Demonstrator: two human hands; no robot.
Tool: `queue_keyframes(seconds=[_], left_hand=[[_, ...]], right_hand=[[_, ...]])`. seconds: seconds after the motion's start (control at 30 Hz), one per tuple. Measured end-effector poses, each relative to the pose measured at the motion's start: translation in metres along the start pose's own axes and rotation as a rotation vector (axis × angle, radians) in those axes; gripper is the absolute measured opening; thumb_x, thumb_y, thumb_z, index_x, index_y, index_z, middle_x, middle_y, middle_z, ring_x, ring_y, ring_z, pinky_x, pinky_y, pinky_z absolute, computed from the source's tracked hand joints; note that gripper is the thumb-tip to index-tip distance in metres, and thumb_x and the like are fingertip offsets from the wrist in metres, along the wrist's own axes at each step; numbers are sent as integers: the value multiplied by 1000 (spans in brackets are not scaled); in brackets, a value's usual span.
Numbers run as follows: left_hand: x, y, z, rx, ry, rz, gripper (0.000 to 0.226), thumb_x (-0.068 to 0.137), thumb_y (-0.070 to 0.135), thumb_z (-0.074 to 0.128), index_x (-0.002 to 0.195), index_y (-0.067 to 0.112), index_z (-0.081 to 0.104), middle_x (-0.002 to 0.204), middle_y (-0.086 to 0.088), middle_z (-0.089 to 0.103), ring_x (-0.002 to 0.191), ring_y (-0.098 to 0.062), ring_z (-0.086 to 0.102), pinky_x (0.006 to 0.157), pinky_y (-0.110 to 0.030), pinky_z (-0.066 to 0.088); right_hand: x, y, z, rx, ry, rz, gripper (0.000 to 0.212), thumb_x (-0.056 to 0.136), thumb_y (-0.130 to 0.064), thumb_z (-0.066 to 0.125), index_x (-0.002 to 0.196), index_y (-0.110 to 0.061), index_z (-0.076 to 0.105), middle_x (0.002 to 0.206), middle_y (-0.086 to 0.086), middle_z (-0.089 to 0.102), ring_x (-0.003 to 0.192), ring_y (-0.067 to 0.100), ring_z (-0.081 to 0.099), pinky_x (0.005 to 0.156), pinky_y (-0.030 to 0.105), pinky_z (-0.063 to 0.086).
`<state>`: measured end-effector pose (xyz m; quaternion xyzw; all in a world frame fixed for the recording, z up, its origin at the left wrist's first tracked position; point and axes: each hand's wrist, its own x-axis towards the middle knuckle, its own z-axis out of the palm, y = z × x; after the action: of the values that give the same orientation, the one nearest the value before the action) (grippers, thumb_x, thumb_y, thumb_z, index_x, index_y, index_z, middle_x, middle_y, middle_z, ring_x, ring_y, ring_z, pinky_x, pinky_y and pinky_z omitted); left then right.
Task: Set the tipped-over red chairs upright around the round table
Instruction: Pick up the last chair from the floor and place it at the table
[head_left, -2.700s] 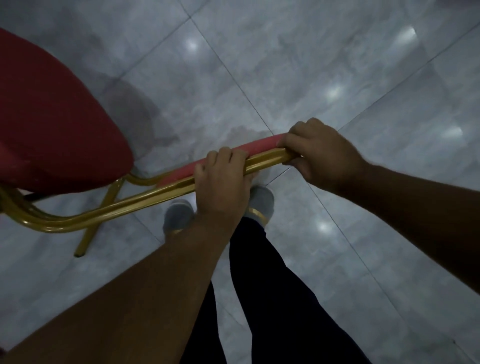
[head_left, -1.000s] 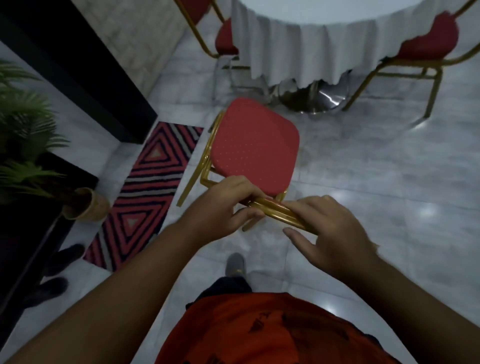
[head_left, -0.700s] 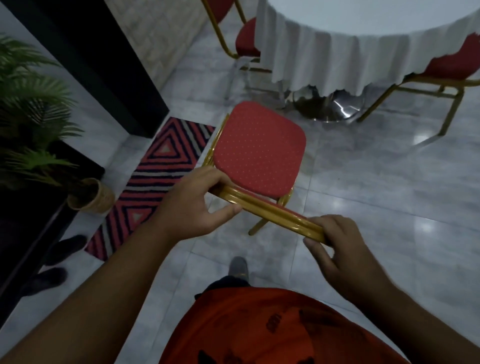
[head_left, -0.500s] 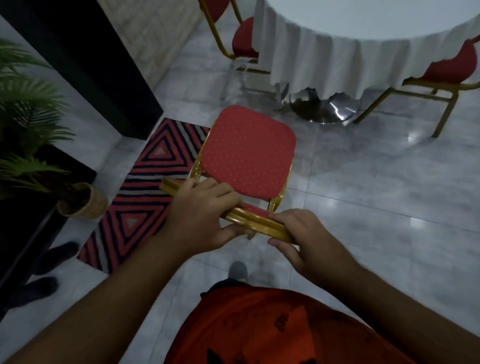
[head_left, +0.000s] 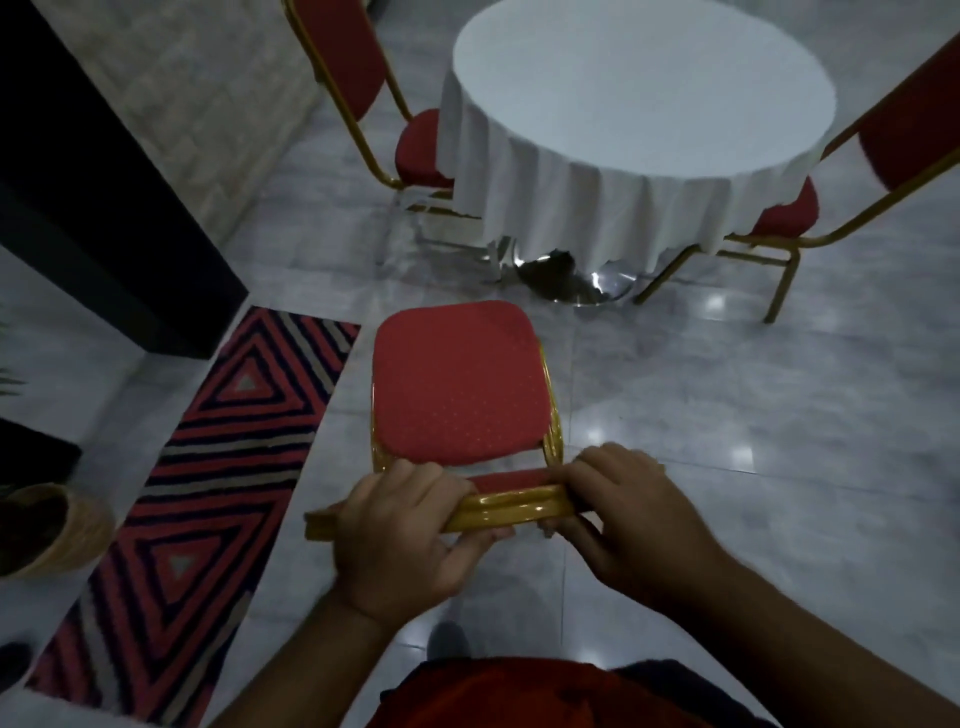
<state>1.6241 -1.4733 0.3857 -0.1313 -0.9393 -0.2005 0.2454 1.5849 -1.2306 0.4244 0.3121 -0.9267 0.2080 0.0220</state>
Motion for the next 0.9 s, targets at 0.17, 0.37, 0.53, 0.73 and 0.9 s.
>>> queue_keyframes(seconds=[0.17,0.37,0.53,0.73,0.9], left_hand=[[48,3,28,-139,-40,111,40,80,65,74,79,25,68,74,12,59,68,-12,50,61,-27,32],[120,32,72,-201,-80,178,41,80,63,75,81,22,70,72,11,58,66,-12,48,55,-35,40],[167,74,111,-202,-89,188,41,80,63,75,81,23,70,74,11,59,69,-10,50,58,-33,41],[221,82,158,-243,-89,184,40,81,62,74,85,22,71,75,10,58,68,-13,52,57,-38,43],[254,62,182,-275,-159,160,38,82,63,71,84,26,70,76,12,56,71,-11,50,62,-38,42]], right_hand=[[-3,33,-2,46,119,74,31,91,-49,59,109,-25,67,91,-20,51,84,-1,40,67,31,44],[5,106,-27,12,286,102,35,94,-57,52,94,-25,65,84,-14,54,76,10,51,60,36,41],[-1,171,-49,30,331,147,30,91,-59,54,95,-31,63,86,-18,51,77,7,50,62,35,39],[26,231,-66,58,326,186,29,91,-57,57,96,-30,64,88,-17,56,79,8,52,67,37,40],[60,252,-65,49,282,209,30,92,-57,55,97,-28,64,91,-17,56,83,7,51,70,37,42]])
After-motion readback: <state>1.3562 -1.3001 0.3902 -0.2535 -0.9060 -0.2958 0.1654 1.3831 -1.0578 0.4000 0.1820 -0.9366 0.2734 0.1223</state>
